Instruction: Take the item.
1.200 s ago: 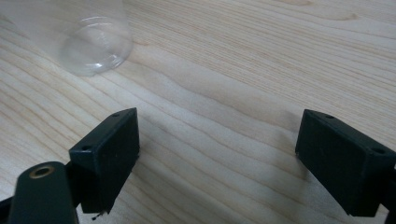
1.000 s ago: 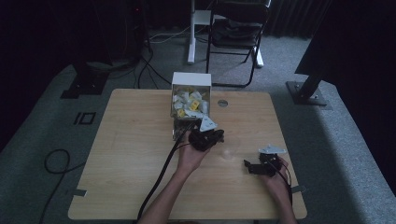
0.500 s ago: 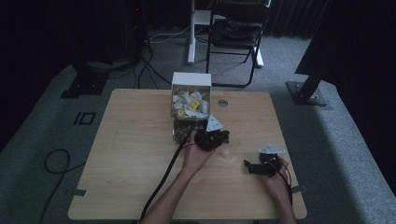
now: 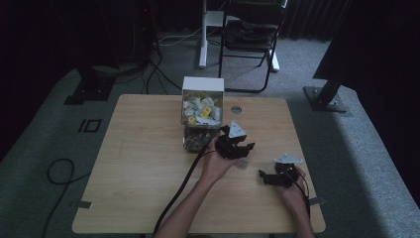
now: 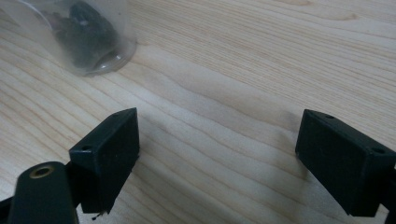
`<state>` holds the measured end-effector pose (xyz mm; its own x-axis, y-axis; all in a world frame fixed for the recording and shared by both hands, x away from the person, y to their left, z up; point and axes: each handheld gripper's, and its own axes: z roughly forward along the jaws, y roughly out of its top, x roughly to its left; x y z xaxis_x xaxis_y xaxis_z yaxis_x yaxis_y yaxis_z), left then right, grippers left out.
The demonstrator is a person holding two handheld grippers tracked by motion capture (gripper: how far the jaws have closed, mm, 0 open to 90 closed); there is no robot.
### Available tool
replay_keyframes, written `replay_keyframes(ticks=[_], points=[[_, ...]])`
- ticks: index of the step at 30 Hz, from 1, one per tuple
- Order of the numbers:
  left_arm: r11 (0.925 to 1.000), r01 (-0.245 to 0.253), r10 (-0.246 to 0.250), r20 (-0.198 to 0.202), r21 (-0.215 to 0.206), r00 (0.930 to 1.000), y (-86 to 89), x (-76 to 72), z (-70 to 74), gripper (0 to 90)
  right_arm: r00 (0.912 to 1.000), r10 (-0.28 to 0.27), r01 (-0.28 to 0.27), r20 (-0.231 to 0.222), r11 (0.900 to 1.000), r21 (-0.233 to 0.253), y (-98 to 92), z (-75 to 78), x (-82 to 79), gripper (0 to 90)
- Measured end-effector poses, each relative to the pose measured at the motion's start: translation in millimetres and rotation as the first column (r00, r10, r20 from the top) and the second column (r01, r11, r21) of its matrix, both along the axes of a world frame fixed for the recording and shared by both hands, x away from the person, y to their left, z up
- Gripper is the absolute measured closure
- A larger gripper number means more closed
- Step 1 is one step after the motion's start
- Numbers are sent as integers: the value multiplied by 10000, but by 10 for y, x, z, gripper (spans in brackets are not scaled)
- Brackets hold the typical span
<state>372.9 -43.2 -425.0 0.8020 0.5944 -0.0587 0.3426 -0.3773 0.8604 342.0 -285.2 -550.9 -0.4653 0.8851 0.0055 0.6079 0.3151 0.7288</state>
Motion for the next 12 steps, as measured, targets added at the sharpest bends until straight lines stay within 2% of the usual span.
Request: replay_keyframes(ticks=[7,12], points=[[9995,-293,294,159,-73,9994,235,-49,-6,544,10000,4,-4,2,10000,-4,0,0,0,135],[9992,-387,388,247,-35,9989,325,-88,-16,542,10000,10,-10,8,10000,-4,0,0,1,135]])
